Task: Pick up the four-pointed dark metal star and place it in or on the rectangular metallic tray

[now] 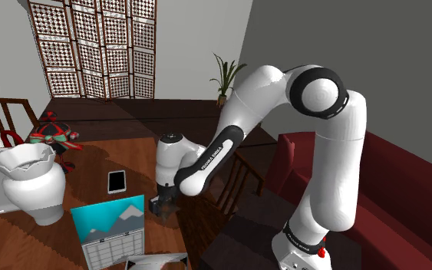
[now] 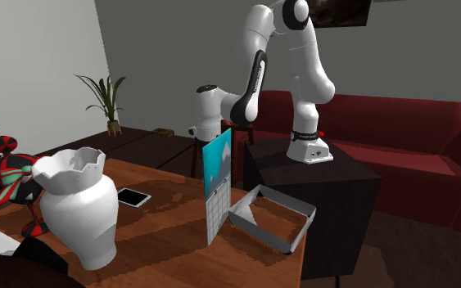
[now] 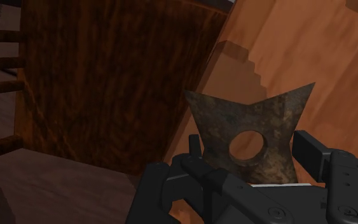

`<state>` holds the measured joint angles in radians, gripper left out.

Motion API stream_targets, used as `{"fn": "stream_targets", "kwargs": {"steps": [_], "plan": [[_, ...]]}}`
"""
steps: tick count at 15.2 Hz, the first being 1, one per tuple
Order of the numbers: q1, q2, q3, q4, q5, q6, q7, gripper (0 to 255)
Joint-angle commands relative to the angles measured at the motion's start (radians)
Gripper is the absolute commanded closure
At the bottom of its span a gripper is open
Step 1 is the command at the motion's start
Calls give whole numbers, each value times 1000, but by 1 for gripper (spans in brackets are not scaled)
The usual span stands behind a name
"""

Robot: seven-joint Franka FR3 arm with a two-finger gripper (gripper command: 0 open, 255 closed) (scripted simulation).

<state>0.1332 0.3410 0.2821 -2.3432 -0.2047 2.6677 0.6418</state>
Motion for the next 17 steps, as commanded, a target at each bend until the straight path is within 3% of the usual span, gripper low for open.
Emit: {"fn": "stream_targets", "kwargs": {"steps": [1,13,17], "plan": [[-9,-26,11,-4,16,-22,-12,255],[-40,-173,57,-2,112,-162,-80,255],[17,-208,99,-49,119,-149,16,255]]}}
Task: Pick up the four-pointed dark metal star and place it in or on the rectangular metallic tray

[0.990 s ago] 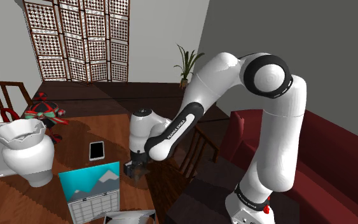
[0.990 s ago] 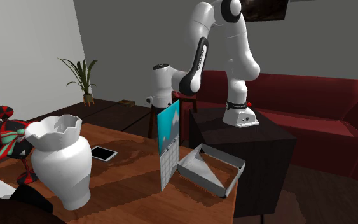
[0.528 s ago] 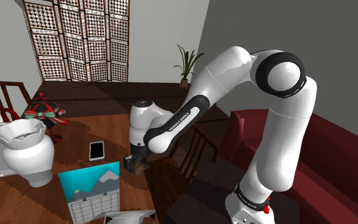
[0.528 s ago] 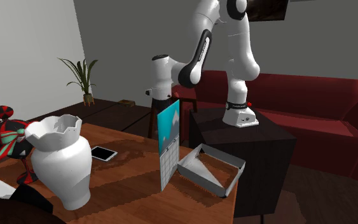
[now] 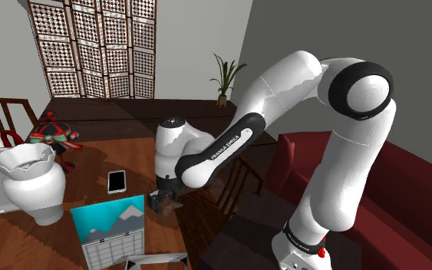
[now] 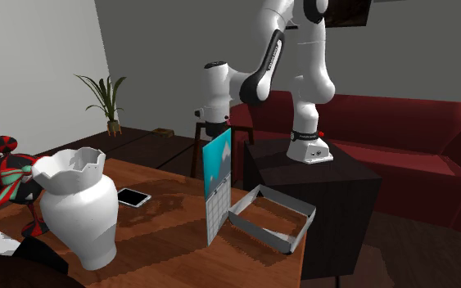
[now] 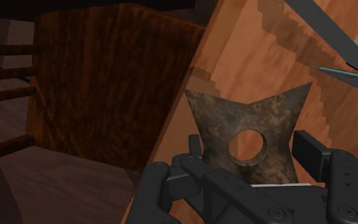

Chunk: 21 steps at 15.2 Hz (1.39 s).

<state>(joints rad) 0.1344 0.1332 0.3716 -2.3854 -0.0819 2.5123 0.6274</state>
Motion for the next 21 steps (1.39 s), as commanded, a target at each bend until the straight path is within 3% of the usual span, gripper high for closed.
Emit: {"fn": "stream_targets", "kwargs": {"steps": [1,9,17,21], "plan": [[30,-6,21,-15,-2,8,55,255],[151,-26,112,-42,-6,13,272,255],[285,18,190,9,-57,-9,520,255],[299,72,170,5,-111,39,558,255]]}}
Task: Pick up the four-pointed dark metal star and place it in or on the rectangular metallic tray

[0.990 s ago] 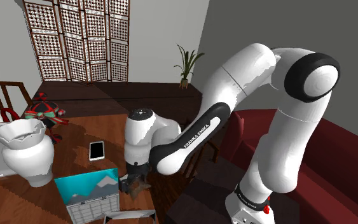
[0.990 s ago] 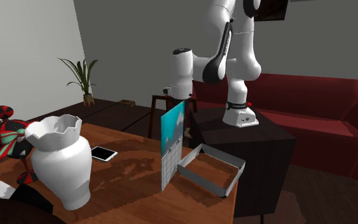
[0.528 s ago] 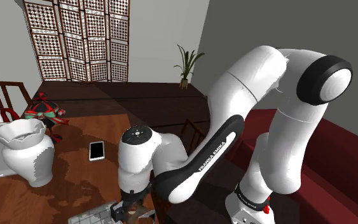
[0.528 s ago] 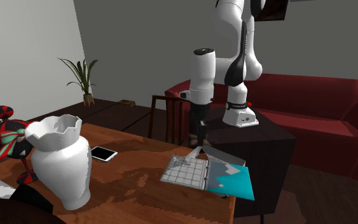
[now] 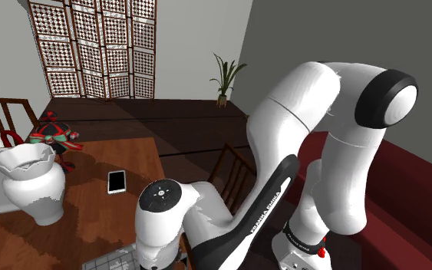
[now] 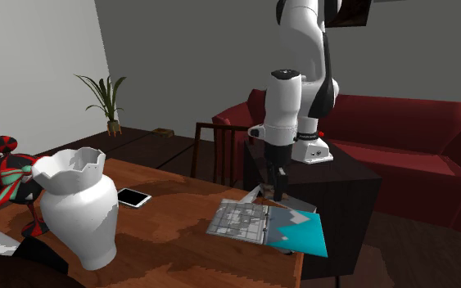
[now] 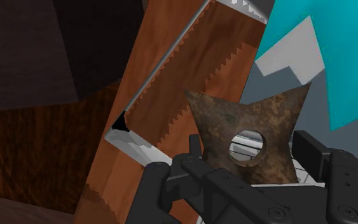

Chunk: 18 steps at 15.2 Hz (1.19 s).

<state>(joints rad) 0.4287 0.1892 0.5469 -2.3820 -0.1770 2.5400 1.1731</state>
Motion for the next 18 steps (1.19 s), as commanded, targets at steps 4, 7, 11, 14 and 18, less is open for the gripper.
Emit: {"fn": "stream_targets", "kwargs": {"steps": [4,7,11,14,18], "plan": [[23,70,-33,2,-73,57,53,255],[41,112,-57,5,-115,90,83,255],[60,151,-83,10,-155,120,111,255],[59,151,-83,10,-156,120,112,255],[59,151,-82,10,-156,120,112,255]]}}
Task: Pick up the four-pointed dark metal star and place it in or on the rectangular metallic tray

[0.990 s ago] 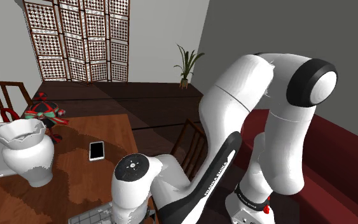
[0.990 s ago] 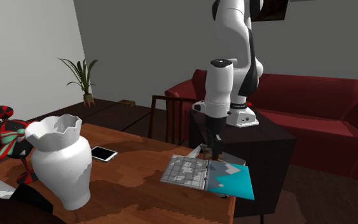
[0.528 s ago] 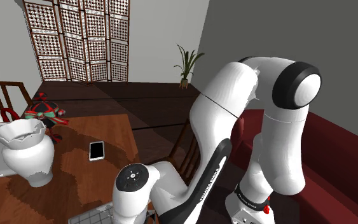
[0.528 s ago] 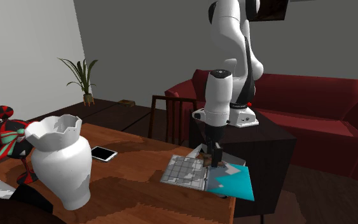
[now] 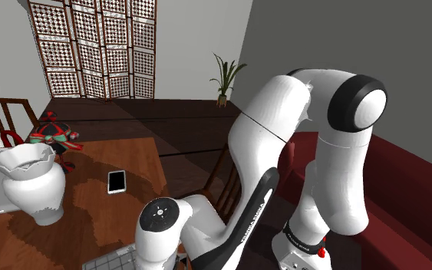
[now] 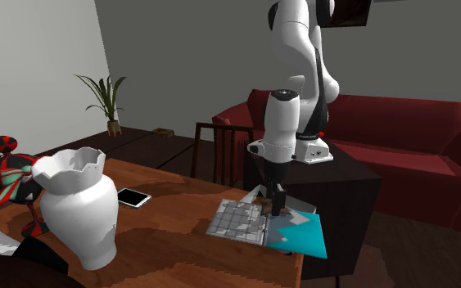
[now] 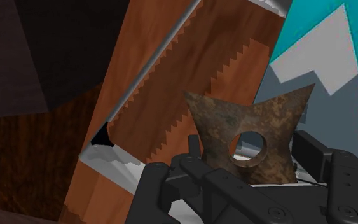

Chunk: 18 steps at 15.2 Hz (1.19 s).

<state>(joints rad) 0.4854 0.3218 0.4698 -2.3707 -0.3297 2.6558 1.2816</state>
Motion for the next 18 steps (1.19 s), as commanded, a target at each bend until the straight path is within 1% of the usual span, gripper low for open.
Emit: {"fn": "stream_targets", "kwargs": {"steps": [1,6,10,18], "plan": [[-2,13,-2,-3,3,0,-3,0],[2,19,-5,-1,-3,4,3,0],[-57,-111,76,-10,129,-100,-90,0],[-56,-111,74,-10,129,-100,-90,0]]}}
